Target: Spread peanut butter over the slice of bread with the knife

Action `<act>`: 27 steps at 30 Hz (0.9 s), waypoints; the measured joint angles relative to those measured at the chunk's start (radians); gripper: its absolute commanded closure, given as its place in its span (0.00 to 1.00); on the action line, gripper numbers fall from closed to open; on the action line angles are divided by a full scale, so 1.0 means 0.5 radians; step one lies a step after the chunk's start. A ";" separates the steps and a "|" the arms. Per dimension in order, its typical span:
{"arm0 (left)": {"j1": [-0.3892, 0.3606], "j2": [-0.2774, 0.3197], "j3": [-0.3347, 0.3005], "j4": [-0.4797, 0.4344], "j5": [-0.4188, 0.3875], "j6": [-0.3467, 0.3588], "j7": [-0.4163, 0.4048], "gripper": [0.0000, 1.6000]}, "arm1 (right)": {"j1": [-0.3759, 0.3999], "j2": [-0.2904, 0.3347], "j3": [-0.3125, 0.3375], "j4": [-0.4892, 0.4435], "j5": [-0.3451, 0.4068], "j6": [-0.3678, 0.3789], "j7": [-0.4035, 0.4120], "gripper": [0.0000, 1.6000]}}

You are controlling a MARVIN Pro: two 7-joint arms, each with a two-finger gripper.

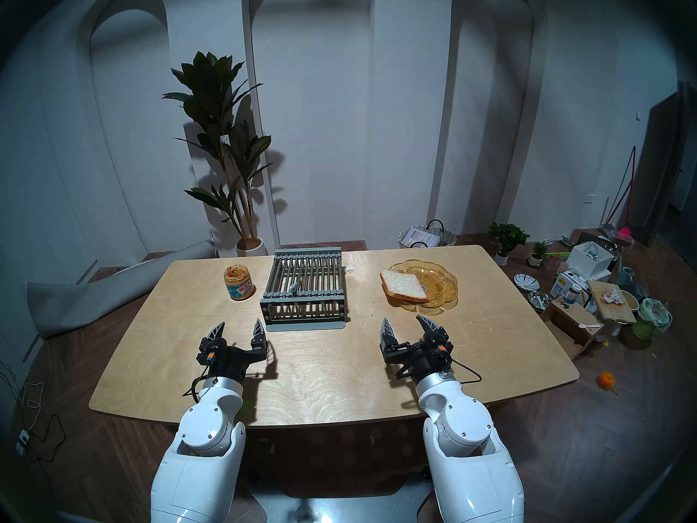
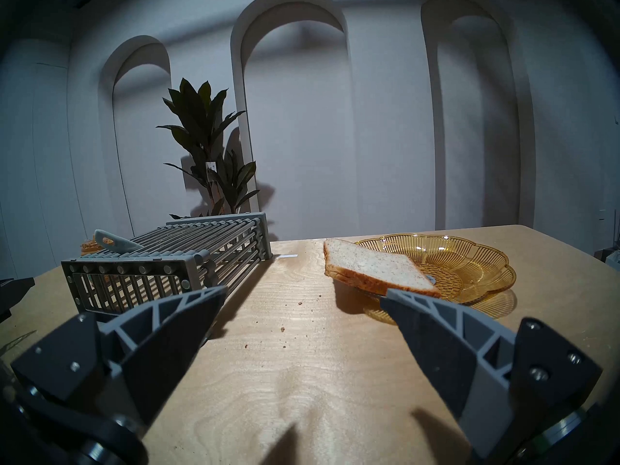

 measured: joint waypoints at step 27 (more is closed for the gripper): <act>0.155 0.009 0.076 -0.293 -0.296 -0.327 -0.277 0.00 | 0.166 0.032 0.103 0.031 0.215 -0.088 0.201 0.00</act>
